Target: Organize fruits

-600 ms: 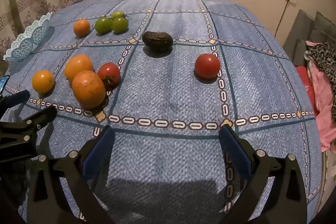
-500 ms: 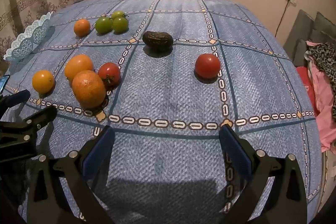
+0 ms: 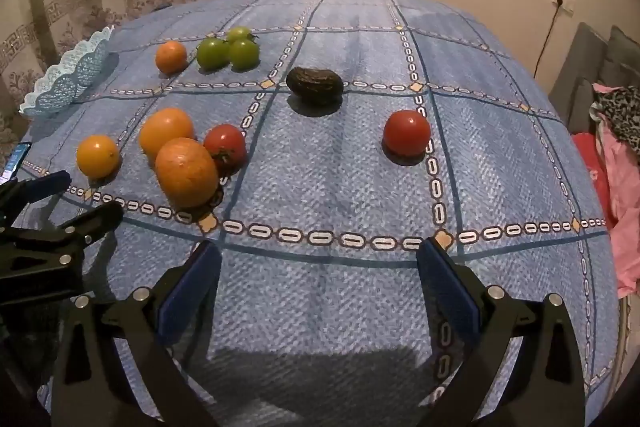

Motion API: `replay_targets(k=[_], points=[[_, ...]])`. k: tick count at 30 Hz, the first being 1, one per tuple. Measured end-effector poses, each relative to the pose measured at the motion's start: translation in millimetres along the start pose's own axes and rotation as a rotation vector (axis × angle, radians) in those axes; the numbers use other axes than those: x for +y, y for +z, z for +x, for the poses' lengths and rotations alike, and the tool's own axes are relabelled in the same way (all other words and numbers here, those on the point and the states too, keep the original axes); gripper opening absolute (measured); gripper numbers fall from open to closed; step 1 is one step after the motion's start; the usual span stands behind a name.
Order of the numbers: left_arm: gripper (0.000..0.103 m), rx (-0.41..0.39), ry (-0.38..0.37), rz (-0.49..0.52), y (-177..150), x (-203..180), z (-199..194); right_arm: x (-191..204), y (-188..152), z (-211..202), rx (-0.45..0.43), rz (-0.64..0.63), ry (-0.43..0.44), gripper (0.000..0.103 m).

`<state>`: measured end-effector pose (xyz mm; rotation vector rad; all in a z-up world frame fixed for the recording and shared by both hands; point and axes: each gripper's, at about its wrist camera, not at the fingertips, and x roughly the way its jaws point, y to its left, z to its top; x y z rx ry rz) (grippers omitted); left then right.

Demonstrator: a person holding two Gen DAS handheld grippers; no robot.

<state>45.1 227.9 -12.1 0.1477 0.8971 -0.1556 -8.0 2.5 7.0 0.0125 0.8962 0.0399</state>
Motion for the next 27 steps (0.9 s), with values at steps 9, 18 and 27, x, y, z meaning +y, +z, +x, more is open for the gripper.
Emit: replay_targets(k=[9,18,27], points=[[0.101,-0.097,0.025,-0.046,0.1,7.7,-19.7,-12.1,4.7,-20.9,-0.123,0.092,0.071,0.098],[0.101,-0.118,0.046,-0.041,1.4,7.3,-24.6,-8.5,3.9,-24.2,-0.145,0.072,0.078,0.098],[0.101,-0.111,0.054,-0.042,1.3,6.4,-23.4,-8.8,4.4,-22.6,-0.14,0.078,0.08,0.098]])
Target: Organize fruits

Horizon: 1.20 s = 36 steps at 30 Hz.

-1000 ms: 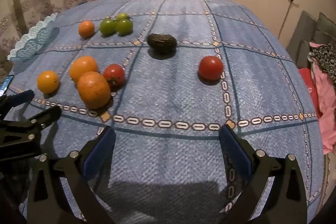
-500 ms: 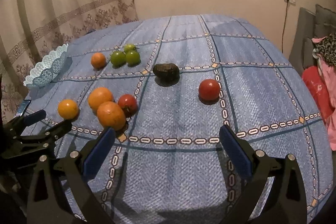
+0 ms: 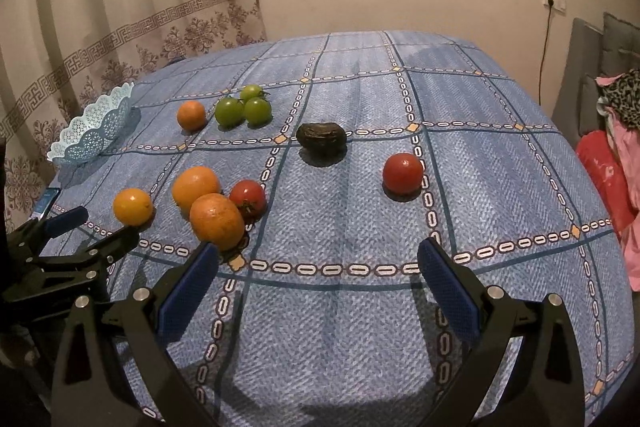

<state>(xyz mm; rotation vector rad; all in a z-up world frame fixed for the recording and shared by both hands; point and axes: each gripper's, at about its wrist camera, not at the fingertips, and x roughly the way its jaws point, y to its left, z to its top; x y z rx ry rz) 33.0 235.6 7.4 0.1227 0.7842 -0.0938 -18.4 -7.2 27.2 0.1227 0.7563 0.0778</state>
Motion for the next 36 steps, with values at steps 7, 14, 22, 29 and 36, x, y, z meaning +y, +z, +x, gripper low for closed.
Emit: replay_targets(k=[7,14,22,29,36], points=[[0.101,-0.001,0.0,0.001,-0.3,0.5,0.0,0.5,0.1,0.0,-0.002,-0.002,0.0,0.098],[0.101,0.0,-0.001,0.0,-0.1,0.4,0.0,-0.3,0.3,0.1,0.0,-0.001,0.0,0.098],[0.101,0.002,-0.001,0.0,-1.6,1.2,0.5,-0.7,-0.2,0.1,-0.001,0.0,0.001,0.098],[0.101,0.01,-0.011,-0.018,-1.8,5.6,1.3,-0.8,0.0,0.1,-0.001,0.0,0.001,0.098],[0.101,0.044,-0.029,-0.047,2.7,11.4,7.5,-0.9,0.1,0.1,0.0,0.0,0.002,0.098]])
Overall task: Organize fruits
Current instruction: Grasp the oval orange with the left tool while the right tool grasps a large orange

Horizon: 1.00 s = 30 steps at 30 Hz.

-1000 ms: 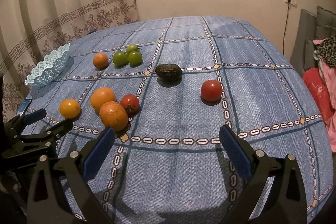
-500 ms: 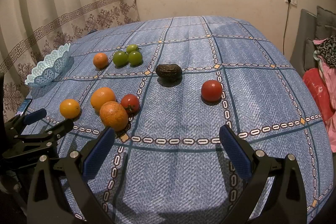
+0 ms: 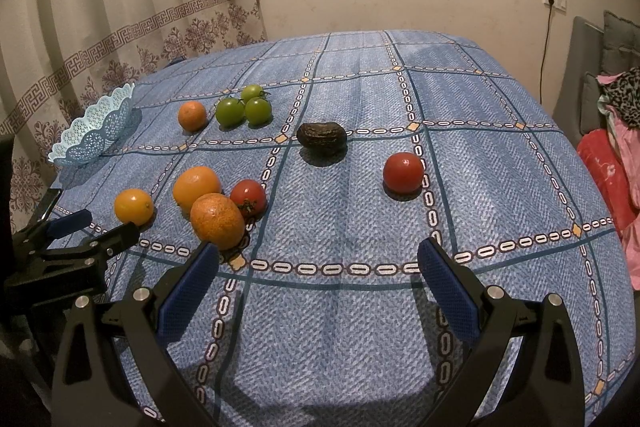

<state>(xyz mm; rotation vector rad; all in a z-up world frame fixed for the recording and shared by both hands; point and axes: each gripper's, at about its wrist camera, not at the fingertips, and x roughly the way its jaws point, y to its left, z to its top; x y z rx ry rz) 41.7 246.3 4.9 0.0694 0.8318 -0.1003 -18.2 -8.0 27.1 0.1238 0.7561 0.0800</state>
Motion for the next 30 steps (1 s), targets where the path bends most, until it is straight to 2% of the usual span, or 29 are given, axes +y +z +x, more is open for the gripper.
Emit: replay_targets(k=[6,8,10,15,19,20,22,30], points=[[0.101,-0.013,-0.036,0.038,9.1,-8.4,0.0,1.3,0.1,0.5,-0.001,-0.001,0.003,0.098],[0.094,-0.014,-0.052,0.056,11.5,-12.4,1.1,2.4,0.0,-0.4,-0.002,-0.003,0.006,0.098],[0.081,0.01,-0.08,0.068,13.2,-15.6,6.9,2.9,-0.2,-0.8,-0.002,-0.006,0.009,0.098],[0.059,0.041,-0.128,0.057,12.3,-17.1,14.5,7.7,-0.1,-3.5,-0.007,-0.031,0.025,0.098],[0.044,0.031,-0.128,0.047,13.4,-14.0,11.2,16.2,1.0,-3.3,0.0,-0.049,0.062,0.098],[0.044,0.032,-0.132,0.045,13.9,-12.7,10.8,19.9,1.4,-1.6,0.008,-0.044,0.074,0.097],[0.044,0.032,-0.145,0.042,14.5,-10.9,9.0,23.1,3.2,1.9,0.021,-0.036,0.091,0.094],[0.044,-0.003,-0.164,0.039,15.1,-1.4,-3.5,44.8,11.4,27.6,0.095,-0.032,0.113,0.065]])
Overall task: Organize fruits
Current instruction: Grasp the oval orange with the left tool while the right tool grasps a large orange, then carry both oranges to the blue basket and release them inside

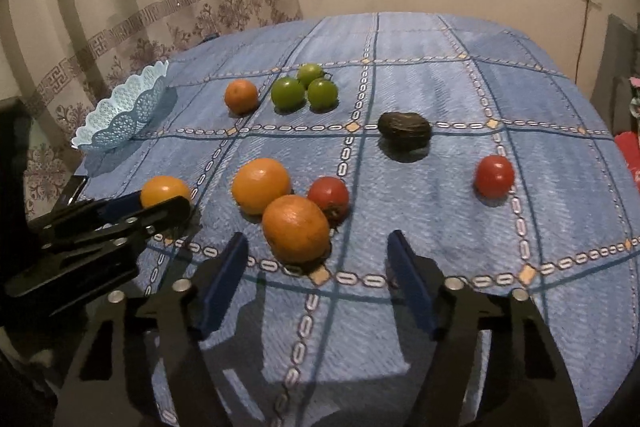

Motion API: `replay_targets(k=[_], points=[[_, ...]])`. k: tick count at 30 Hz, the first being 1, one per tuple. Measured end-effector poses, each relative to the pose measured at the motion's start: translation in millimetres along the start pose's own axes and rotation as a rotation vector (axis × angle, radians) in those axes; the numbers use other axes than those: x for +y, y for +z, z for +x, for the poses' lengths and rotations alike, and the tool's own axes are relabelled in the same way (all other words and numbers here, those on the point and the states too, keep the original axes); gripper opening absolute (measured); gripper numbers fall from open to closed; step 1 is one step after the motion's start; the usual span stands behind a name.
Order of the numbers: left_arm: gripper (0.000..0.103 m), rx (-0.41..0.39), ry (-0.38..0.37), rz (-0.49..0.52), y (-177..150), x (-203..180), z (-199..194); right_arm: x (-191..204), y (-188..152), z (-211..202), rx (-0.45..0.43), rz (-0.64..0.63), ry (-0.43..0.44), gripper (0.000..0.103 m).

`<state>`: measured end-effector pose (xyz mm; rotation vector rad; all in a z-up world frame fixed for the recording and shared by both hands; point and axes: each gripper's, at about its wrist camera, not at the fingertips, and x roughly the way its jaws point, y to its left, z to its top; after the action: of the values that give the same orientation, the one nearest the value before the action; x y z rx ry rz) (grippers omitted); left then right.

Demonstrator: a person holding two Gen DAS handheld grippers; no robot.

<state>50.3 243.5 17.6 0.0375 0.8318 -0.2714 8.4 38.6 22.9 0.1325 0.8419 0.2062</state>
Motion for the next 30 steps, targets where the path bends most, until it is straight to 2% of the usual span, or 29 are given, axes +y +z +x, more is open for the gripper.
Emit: replay_targets(k=[3,12,16,23,28,30], points=[[0.044,-0.001,-0.008,-0.001,0.9,3.0,0.6,2.4,3.6,9.9,0.025,0.016,0.006,0.054],[0.044,0.0,-0.016,-0.008,4.7,11.1,1.2,11.5,8.1,24.8,0.043,0.004,-0.012,0.038],[0.044,-0.026,-0.011,-0.008,11.4,16.6,-7.3,11.3,9.5,18.3,0.037,0.012,-0.007,0.038],[0.044,-0.104,0.031,-0.058,30.8,44.8,-27.8,15.3,34.6,-7.6,-0.058,0.017,0.004,0.038],[0.044,-0.164,0.104,-0.124,47.0,84.1,-43.0,33.3,56.9,-2.9,-0.073,-0.016,0.027,0.038],[0.044,-0.195,0.156,-0.151,53.6,101.7,-49.5,41.6,63.1,1.2,-0.072,-0.026,0.044,0.038]])
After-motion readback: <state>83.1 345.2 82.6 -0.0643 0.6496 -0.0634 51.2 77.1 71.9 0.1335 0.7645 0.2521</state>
